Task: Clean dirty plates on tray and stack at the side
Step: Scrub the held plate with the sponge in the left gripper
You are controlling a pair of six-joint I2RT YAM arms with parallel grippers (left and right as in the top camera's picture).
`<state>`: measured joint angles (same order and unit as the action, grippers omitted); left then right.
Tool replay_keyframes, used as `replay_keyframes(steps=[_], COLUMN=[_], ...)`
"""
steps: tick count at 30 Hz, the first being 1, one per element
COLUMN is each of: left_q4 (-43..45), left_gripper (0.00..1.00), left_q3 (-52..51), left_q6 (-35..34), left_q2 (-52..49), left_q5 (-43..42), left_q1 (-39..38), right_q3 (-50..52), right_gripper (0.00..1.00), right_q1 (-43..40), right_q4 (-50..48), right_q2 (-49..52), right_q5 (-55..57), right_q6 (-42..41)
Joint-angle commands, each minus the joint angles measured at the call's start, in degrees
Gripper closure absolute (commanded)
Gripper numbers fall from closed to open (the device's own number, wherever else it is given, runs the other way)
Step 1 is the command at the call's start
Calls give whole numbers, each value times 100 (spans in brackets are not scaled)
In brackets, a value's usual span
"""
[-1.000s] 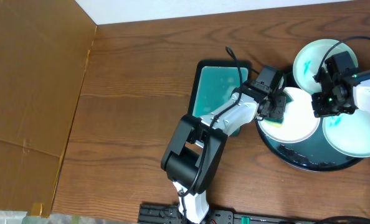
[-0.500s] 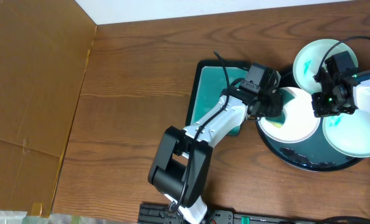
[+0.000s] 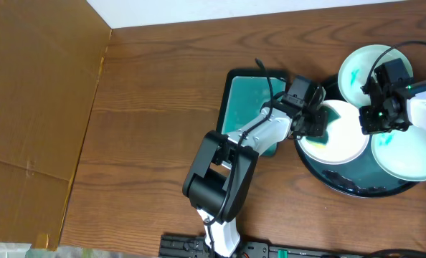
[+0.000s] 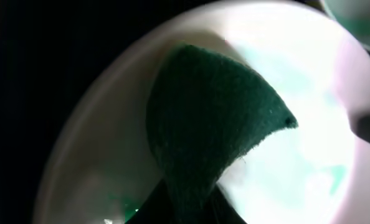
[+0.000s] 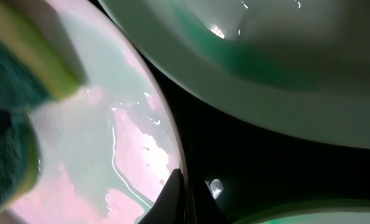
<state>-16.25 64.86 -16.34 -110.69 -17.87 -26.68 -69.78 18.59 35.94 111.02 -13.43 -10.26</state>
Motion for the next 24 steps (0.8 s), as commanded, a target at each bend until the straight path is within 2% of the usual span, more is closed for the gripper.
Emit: replay_keyframes(steps=[1, 4, 9, 16, 19, 24], left_q4=[-24, -33, -28, 144, 142, -127], left_gripper=[93, 93, 93, 93, 93, 93], left_q3=[-142, -142, -118, -109, -109, -122], left_q6=[151, 149, 127, 4, -66, -70], left_q2=[-494, -479, -164, 986, 1259, 1102], left_q5=[2382, 2916, 2605, 2197, 1547, 131], left_q1=[229, 280, 297, 293, 293, 251], right_q3=[-87, -87, -87, -87, -87, -87], right_gripper=[99, 99, 98, 98, 98, 98], right_q1=[-17, -17, -17, -17, -17, -17], right_q4=[15, 50, 52, 48, 48, 48], right_q2=[35, 35, 35, 35, 35, 35], right_q5=[9, 9, 11, 9, 11, 11], right_q6=[4, 2, 4, 2, 2, 4])
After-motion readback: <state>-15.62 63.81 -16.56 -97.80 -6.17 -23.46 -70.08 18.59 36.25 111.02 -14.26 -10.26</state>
